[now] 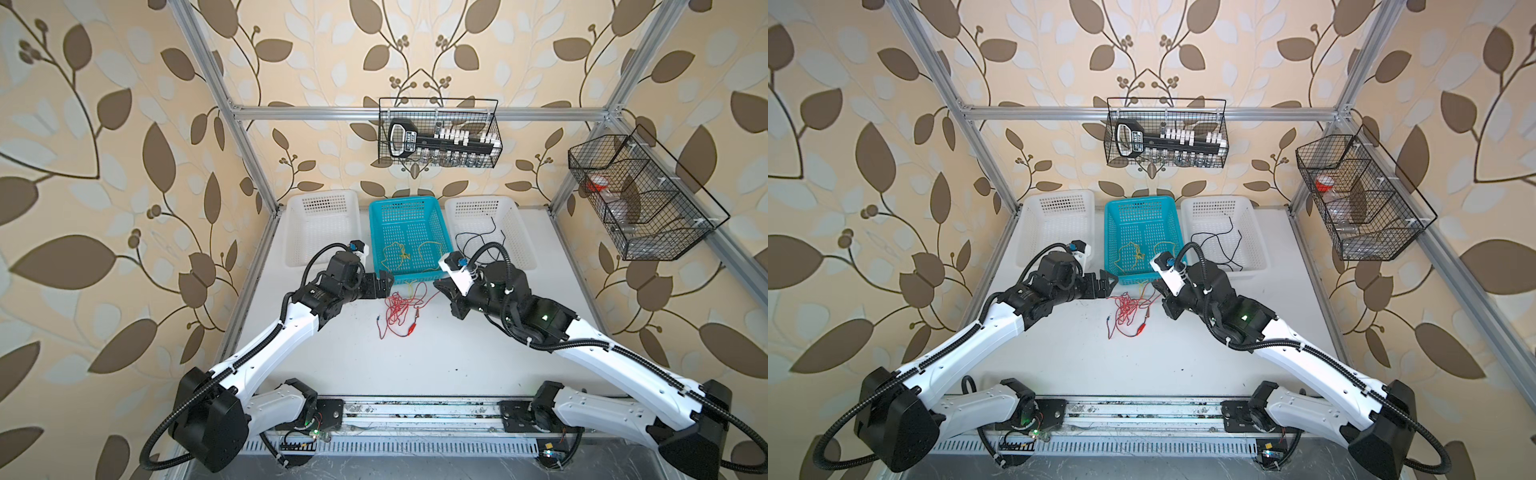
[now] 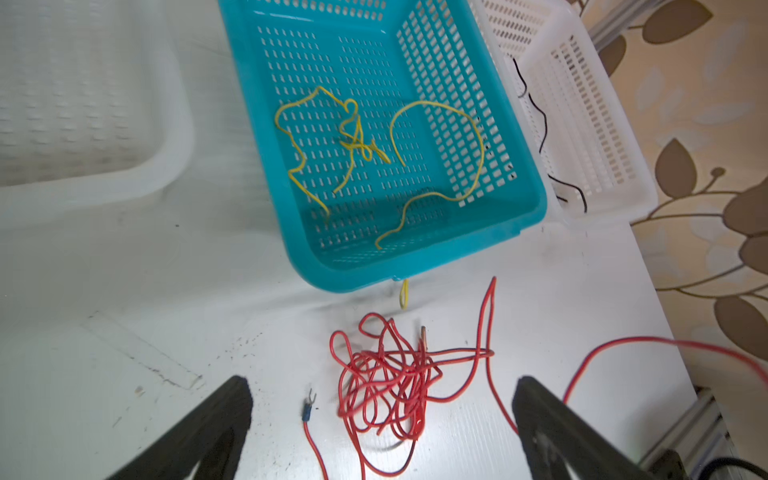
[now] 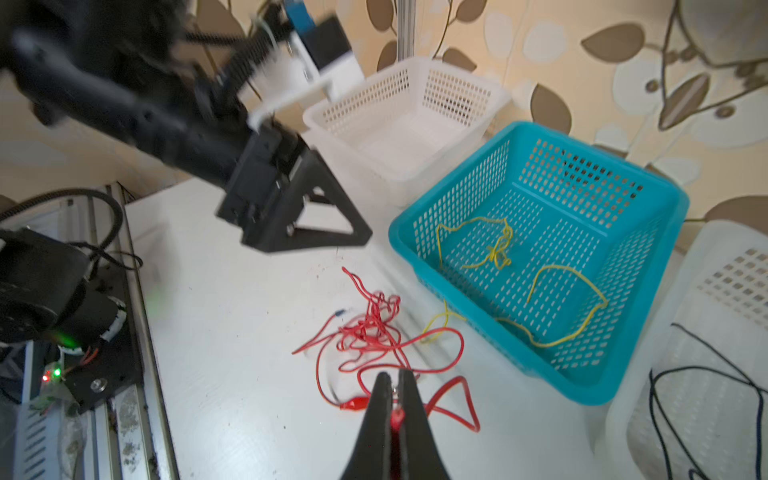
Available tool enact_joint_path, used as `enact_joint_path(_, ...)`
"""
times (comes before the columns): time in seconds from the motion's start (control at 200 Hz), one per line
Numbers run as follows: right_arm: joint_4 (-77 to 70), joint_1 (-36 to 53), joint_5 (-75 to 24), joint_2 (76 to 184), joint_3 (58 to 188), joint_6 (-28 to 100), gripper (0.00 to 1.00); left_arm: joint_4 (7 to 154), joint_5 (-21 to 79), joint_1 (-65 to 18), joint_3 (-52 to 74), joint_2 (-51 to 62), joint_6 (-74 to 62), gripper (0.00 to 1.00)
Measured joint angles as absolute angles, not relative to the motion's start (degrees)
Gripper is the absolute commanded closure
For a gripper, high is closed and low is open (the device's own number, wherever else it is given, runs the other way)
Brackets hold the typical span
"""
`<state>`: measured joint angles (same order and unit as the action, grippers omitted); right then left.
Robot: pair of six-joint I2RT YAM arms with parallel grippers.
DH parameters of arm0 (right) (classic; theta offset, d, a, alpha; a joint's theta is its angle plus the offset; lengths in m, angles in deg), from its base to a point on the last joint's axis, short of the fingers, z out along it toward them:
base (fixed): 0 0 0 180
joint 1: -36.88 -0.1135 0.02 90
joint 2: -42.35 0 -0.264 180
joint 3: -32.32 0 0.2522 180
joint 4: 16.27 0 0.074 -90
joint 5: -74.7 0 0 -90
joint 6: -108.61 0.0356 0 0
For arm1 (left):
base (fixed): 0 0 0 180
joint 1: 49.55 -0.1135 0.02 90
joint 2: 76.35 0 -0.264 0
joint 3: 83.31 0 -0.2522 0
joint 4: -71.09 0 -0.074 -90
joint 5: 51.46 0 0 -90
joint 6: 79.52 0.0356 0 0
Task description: Untangle the cables
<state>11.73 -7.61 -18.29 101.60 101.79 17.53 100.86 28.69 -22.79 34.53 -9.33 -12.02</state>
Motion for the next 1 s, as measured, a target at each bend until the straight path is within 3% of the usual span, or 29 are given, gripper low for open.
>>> enact_joint_path(0.33, 14.58, -7.56, -18.57, 100.53, 110.24, 17.75, 1.00, 98.15, 25.39, -13.59, 33.92, -5.31, -6.27, 0.01)
enact_joint_path(0.615, 16.43, -7.54, -18.77, 100.39, 110.97, 17.72, 1.00, 91.88, 24.41, -9.72, 32.28, -1.00, -2.97, 0.09)
enact_joint_path(0.895, 16.59, -6.63, -19.01, 99.87, 112.93, 17.72, 1.00, 86.81, 22.90, -7.29, 31.14, 4.77, -2.88, 0.20)
enact_joint_path(1.0, 16.35, -6.38, -19.23, 99.87, 113.94, 17.72, 1.00, 85.28, 22.29, -6.07, 30.90, 6.19, -2.53, 0.35)
